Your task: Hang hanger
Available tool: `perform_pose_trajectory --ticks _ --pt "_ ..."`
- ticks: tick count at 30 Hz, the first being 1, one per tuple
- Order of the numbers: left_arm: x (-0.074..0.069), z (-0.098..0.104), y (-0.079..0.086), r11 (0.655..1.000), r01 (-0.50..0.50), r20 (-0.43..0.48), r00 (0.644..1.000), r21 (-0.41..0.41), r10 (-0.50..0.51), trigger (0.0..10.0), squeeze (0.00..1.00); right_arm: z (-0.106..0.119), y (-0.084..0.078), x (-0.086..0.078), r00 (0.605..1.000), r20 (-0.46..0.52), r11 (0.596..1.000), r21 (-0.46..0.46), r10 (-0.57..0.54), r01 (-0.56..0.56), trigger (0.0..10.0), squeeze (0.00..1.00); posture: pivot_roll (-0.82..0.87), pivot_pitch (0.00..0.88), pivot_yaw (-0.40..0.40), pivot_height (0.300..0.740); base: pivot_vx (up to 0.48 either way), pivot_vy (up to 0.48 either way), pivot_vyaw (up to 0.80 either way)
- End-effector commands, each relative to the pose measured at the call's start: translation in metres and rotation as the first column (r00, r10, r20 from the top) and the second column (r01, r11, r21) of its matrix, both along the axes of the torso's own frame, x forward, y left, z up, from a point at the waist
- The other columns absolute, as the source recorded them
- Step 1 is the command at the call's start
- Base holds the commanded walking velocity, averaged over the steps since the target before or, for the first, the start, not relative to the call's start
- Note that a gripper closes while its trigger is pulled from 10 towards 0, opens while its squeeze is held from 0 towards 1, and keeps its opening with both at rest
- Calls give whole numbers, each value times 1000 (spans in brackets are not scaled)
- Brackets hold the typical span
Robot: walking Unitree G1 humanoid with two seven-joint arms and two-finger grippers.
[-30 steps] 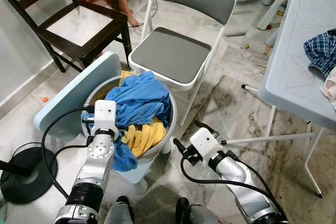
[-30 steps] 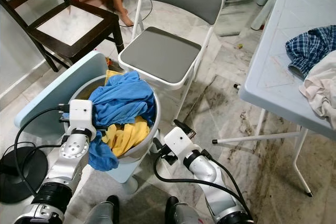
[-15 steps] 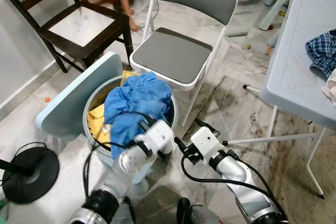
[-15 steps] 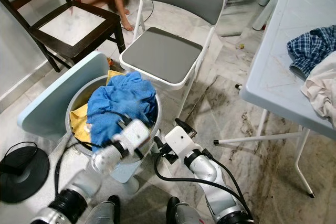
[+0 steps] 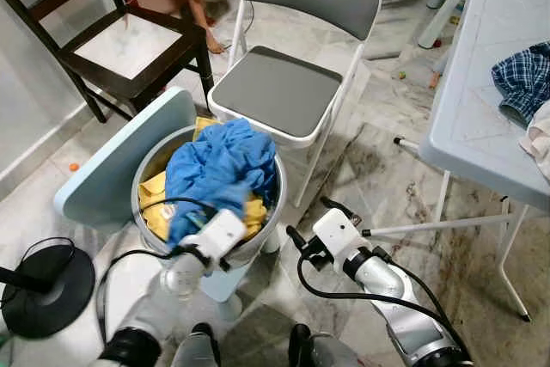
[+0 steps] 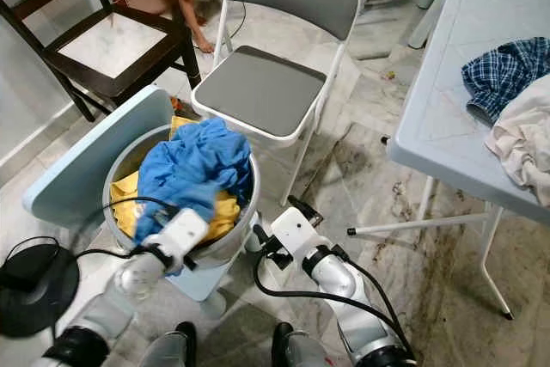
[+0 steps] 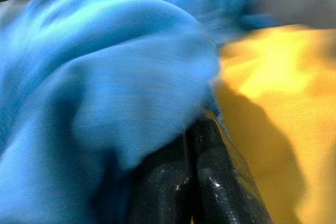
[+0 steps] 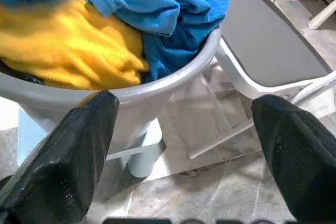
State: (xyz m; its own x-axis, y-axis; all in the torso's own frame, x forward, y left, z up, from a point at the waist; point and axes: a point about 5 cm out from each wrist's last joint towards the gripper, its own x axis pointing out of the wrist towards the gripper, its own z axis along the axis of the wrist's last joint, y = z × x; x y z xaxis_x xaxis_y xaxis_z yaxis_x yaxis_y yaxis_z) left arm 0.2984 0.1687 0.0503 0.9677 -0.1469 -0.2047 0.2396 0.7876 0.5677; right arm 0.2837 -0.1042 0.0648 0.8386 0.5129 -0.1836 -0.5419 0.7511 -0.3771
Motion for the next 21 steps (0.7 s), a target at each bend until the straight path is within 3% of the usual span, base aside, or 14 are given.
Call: perform_pose_trajectory --ticks 1,5,6,7,11,17,21 --pt "-11 -11 10 998 -63 -34 997 -19 62 10000 0 -5 0 -3 1000 -21 1000 -8 10 -10 10000 0 172 247 -43 740 0 0 0" --pt "-15 -11 5 998 -31 -30 999 -55 30 10000 0 -6 1 -3 1000 -24 1000 -8 18 -18 10000 0 178 251 -45 740 0 0 0" --pt "-15 -7 0 996 -18 -9 1000 -91 17 10000 400 -6 2 -3 999 -24 1000 -8 20 -20 10000 0 179 251 -45 740 0 0 0" --pt "-15 -5 -3 994 -3 3 1000 -112 3 10000 1000 -6 2 -3 999 -24 1000 -8 20 -21 10000 0 180 252 -46 740 0 0 0" --pt "-13 1 -13 992 31 36 999 -122 -26 10000 1000 -6 2 -2 999 -24 1000 -8 22 -23 10000 0 180 250 -44 740 0 0 0" --pt "-11 15 -12 990 43 110 994 -133 -28 10000 1000 -5 2 -1 1000 -22 1000 -7 19 -19 10000 0 177 248 -42 740 0 0 0" --pt "-9 44 4 990 -27 283 957 -138 66 10000 1000 -6 1 -3 1000 -23 1000 -6 17 -17 10000 0 177 247 -40 740 0 0 0"
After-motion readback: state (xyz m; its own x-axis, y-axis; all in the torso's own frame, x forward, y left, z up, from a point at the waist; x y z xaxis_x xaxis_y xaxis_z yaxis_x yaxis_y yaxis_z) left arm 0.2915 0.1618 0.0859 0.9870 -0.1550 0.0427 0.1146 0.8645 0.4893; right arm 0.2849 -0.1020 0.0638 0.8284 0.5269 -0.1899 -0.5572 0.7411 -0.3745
